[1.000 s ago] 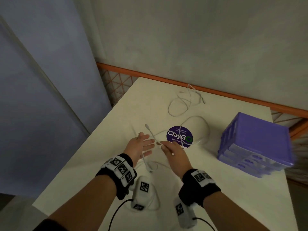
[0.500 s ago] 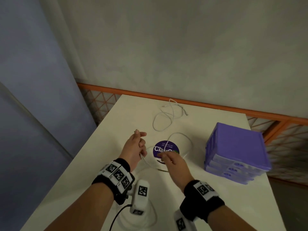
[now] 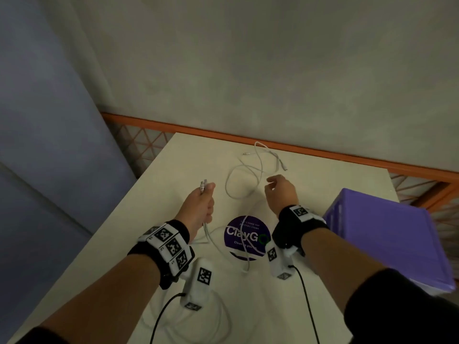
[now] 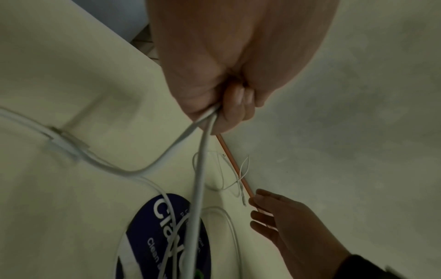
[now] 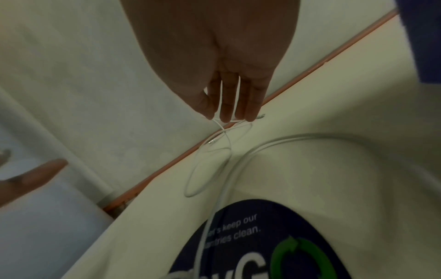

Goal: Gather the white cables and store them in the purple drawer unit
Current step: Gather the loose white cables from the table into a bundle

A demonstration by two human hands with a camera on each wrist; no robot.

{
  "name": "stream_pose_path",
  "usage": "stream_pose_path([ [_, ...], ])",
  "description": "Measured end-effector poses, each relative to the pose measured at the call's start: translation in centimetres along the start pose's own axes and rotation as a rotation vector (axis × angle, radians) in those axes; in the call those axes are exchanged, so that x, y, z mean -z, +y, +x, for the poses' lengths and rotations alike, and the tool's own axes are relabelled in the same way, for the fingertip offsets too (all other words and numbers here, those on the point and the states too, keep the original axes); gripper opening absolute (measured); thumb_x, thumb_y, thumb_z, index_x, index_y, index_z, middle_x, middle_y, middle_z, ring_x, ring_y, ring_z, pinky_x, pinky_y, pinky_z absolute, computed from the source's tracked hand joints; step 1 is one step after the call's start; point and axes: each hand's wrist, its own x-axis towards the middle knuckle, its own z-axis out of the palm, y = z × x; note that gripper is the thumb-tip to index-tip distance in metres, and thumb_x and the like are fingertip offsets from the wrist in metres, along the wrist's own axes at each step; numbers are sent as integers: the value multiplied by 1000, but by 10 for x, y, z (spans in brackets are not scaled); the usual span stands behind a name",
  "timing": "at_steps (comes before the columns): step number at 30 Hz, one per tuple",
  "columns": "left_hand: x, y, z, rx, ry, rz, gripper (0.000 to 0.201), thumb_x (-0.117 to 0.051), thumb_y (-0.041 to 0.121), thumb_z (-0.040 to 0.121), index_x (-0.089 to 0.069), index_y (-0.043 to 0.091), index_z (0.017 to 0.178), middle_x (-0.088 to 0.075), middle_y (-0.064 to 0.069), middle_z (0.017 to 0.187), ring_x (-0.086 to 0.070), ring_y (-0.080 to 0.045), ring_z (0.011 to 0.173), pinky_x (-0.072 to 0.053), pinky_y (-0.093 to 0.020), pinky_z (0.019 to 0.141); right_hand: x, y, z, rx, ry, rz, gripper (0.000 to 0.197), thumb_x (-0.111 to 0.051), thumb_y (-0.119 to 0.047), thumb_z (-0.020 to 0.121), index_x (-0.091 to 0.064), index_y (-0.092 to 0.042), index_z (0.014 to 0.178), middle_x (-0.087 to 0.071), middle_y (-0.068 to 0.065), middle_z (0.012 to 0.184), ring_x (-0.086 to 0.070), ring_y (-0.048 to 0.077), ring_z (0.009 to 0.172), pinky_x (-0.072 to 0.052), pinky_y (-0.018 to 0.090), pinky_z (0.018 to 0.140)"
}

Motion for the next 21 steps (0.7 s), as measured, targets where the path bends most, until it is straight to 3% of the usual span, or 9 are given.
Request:
stream_pose_path([
  [3,1,-5,12,10,-25,-20,26,-40,39,98,-50,24,117,-27,7,59,-24,-4,47,-24,-14,37,-12,5,21,46,-81,-63,42,-47,-7,91,-47,-8,132,-56,16,132,-48,34,121,-41,43,102],
  [5,1,-8,16,14,-40,-30,28,-40,40,98,-52,23,116,-27,8,57,-24,-3,46,-24,-14,37,-20,12,24,94,-166,-132,60,-48,-6,89,-28,-11,145,-38,13,148,-36,35,130,-33,44,108],
  [7,1,-10,19,11,-52,-18,29,-41,41,97,-53,23,117,-27,8,57,-24,-3,46,-24,-14,37,-31,20,25,129,-191,-209,77,-52,-8,86,-10,-16,150,-22,6,157,-31,36,131,-33,45,107],
  [9,1,-12,20,1,-69,8,31,-40,40,97,-52,22,120,-27,7,59,-24,-3,46,-25,-13,37,-38,25,27,194,-161,-322,82,-55,-17,85,-5,-23,150,-19,3,159,-35,36,127,-37,48,102],
  [12,2,-10,18,-11,-73,53,32,-38,40,98,-51,22,121,-27,6,61,-24,-3,46,-25,-13,37,-43,28,30,310,-197,-540,60,-45,-28,89,-24,-35,144,-21,3,157,-35,35,128,-35,47,101],
  [15,6,-9,18,-21,-56,64,32,-39,39,98,-51,21,122,-27,7,61,-25,-3,45,-25,-13,37,-48,25,27,368,-182,-584,34,-47,-32,90,-54,-25,123,-35,7,146,-35,33,125,-38,45,98],
  [17,7,-7,18,-21,-45,61,31,-40,39,98,-52,21,120,-27,7,60,-25,-3,44,-25,-13,36,-48,23,22,414,-176,-586,27,-51,-32,90,-59,-18,111,-44,9,135,-38,32,120,-42,43,93],
  [19,6,-7,16,-4,-39,71,22,-42,37,98,-56,23,107,-28,8,57,-25,-3,42,-24,-14,36,-47,21,13,456,-170,-598,26,-48,-35,93,-58,-16,108,-54,7,122,-42,31,113,-41,42,89],
  [21,5,-7,9,19,-35,112,18,-48,35,95,-54,23,83,-28,9,53,-24,-4,40,-21,-15,36,-42,17,-1,520,-75,-544,25,-45,-37,95,-57,-17,104,-63,5,108,-47,30,103,-38,41,83],
])
